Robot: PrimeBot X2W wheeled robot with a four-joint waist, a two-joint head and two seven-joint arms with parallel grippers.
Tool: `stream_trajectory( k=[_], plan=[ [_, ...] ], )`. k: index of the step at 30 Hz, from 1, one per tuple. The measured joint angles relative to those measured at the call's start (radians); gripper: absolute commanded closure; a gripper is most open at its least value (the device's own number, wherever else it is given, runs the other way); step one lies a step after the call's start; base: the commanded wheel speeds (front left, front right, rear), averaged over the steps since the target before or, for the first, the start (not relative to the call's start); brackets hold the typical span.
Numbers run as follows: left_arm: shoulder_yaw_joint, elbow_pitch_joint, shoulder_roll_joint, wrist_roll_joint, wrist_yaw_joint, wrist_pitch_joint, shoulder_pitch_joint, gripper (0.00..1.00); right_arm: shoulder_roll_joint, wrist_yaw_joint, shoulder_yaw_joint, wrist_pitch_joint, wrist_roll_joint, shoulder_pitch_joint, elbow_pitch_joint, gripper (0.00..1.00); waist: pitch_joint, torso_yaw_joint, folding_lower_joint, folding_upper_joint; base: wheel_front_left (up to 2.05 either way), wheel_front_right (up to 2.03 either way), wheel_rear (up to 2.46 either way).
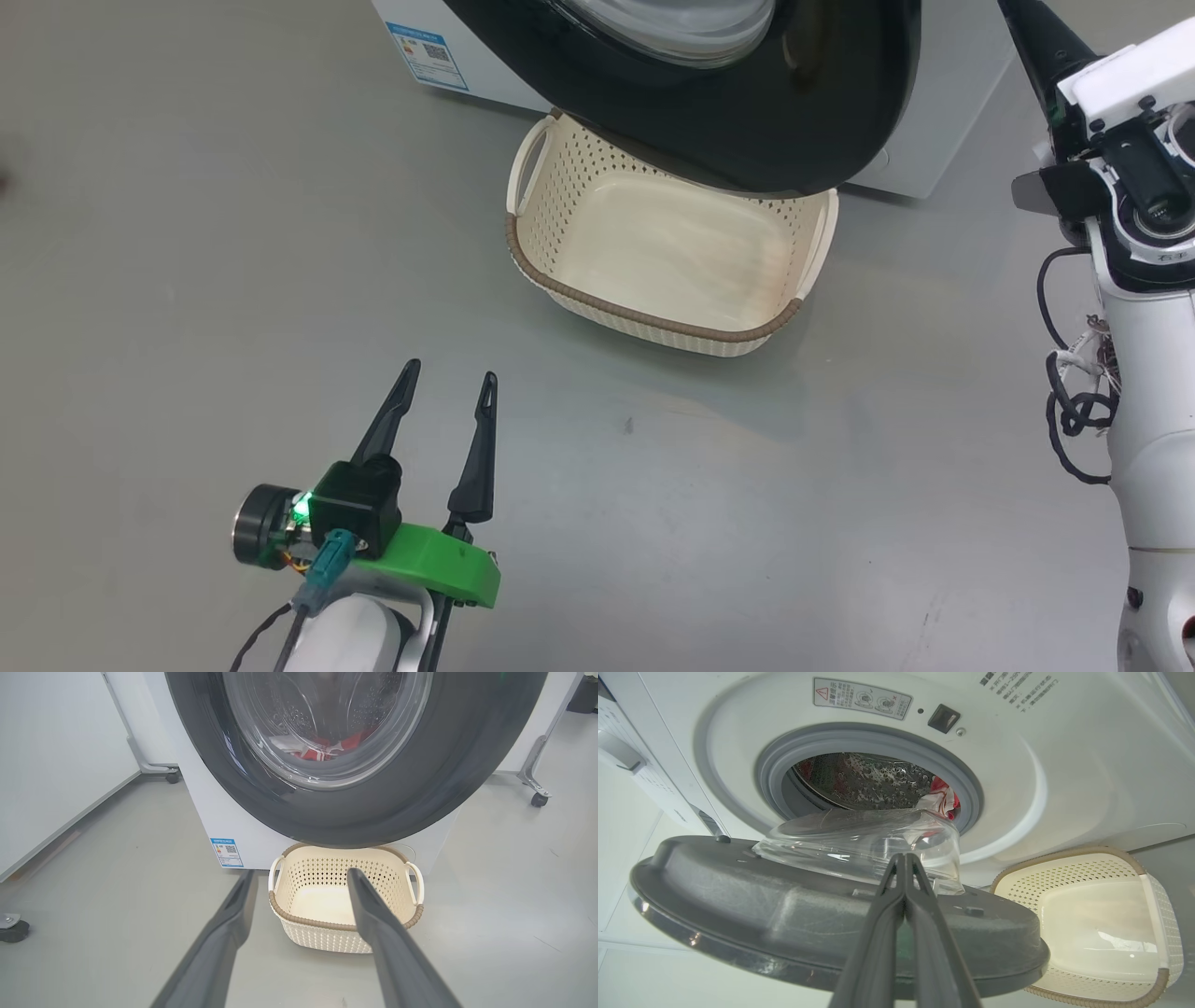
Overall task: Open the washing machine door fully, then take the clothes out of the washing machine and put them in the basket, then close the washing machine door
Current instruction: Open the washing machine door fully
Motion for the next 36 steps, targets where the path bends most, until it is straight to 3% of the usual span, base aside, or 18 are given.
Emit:
stream_trajectory(
  k=[10, 36],
  plan=[
    [-0.010, 0.000, 0.000, -0.010, 0.000, 0.000, 0.000, 0.00, 0.018, -0.010, -0.004, 0.078, 0.063, -0.045, 0.064, 1.00, 0.007, 0.038, 0.0000, 0.0000, 0.00, 0.00, 0.00],
    [-0.002, 0.023, 0.000, -0.005, 0.000, 0.000, -0.001, 0.00, 0.047, -0.021, 0.023, 0.248, 0.172, -0.031, 0.173, 1.00, -0.048, 0.047, 0.0000, 0.0000, 0.00, 0.00, 0.00]
  ],
)
